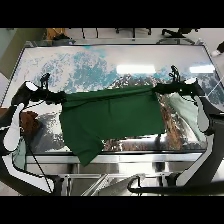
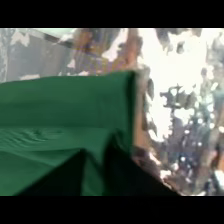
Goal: Fold the shirts.
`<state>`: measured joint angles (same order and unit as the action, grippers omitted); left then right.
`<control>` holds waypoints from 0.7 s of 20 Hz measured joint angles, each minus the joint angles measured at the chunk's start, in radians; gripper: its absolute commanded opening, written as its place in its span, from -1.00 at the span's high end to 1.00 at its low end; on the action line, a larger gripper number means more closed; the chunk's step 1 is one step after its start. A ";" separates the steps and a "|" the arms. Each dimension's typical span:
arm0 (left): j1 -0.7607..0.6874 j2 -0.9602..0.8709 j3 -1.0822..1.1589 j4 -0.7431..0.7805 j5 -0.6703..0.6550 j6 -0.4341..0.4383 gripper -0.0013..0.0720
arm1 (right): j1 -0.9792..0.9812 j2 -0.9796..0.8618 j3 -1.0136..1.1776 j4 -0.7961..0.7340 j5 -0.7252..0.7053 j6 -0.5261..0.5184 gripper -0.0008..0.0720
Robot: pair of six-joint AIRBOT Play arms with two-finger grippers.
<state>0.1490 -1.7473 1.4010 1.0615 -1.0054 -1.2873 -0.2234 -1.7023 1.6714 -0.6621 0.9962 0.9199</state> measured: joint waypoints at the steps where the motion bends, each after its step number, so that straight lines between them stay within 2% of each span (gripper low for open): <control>1: 0.000 0.006 -0.002 -0.007 -0.001 0.000 0.90 | -0.001 0.007 0.000 0.000 0.002 0.000 0.03; 2: 0.000 0.016 -0.004 -0.019 -0.009 0.000 0.90 | -0.002 0.021 0.000 -0.002 0.017 0.000 0.03; 3: -0.001 0.029 -0.006 -0.025 -0.019 0.000 0.54 | -0.005 0.040 0.000 -0.012 0.032 0.000 0.03; 4: 0.000 0.047 -0.007 -0.026 -0.032 0.000 -0.47 | -0.011 0.064 0.000 -0.029 0.046 0.003 0.03; 5: 0.003 0.066 -0.008 -0.029 -0.047 0.000 -0.72 | -0.020 0.092 0.000 -0.053 0.055 0.016 0.04; 6: 0.007 0.090 -0.008 -0.032 -0.066 -0.008 -0.65 | -0.032 0.126 0.001 -0.074 0.075 0.032 0.04; 9: 0.025 0.164 -0.014 -0.034 -0.159 -0.037 -0.65 | -0.071 0.222 0.000 -0.115 0.182 0.065 0.05; 10: 0.036 0.192 -0.026 -0.033 -0.196 -0.049 -0.65 | -0.086 0.249 -0.004 -0.124 0.221 0.076 0.12; 11: 0.048 0.222 -0.048 -0.033 -0.235 -0.066 -0.65 | -0.102 0.278 -0.016 -0.131 0.261 0.080 0.31; 14: 0.089 0.352 -0.210 -0.032 -0.335 -0.107 -0.65 | -0.143 0.362 -0.113 -0.143 0.344 0.082 0.25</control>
<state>0.2379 -1.3952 1.1912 1.0290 -1.3407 -1.3941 -0.3664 -1.3403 1.5585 -0.8047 1.3403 1.0019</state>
